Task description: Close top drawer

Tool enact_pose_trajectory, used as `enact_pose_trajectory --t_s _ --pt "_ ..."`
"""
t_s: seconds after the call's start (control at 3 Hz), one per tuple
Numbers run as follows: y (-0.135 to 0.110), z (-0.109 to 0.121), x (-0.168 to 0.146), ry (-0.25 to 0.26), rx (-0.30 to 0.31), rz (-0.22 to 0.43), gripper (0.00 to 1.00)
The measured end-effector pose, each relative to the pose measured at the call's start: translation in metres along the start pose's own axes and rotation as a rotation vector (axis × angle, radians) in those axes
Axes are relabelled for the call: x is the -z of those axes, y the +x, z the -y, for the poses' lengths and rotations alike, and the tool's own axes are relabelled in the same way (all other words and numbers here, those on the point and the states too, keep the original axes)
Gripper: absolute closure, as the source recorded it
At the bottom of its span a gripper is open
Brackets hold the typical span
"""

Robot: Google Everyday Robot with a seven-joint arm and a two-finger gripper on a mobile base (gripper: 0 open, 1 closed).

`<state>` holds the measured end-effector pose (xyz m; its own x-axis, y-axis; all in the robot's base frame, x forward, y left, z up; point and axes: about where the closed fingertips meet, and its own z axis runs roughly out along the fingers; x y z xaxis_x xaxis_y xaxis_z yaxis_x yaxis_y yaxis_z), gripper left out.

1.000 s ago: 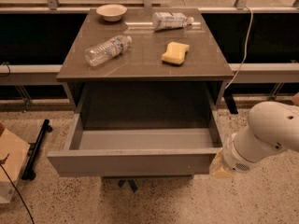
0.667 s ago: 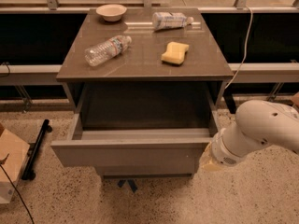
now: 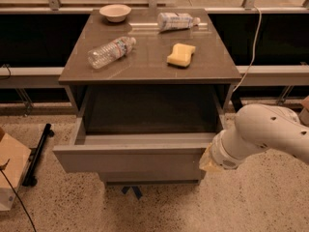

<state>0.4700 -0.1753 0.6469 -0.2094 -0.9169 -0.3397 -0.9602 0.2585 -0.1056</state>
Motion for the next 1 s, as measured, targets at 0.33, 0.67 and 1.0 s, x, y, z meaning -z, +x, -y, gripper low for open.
enact_pose_trajectory --t_s 0.33,0.67,1.0 --pt "-0.019 0.016 -0.012 0.038 0.041 0.026 1.00" --pt "-0.035 0.037 -0.022 0.083 0.061 0.060 1.00" --pt "-0.034 0.037 -0.024 0.085 0.058 0.056 1.00"
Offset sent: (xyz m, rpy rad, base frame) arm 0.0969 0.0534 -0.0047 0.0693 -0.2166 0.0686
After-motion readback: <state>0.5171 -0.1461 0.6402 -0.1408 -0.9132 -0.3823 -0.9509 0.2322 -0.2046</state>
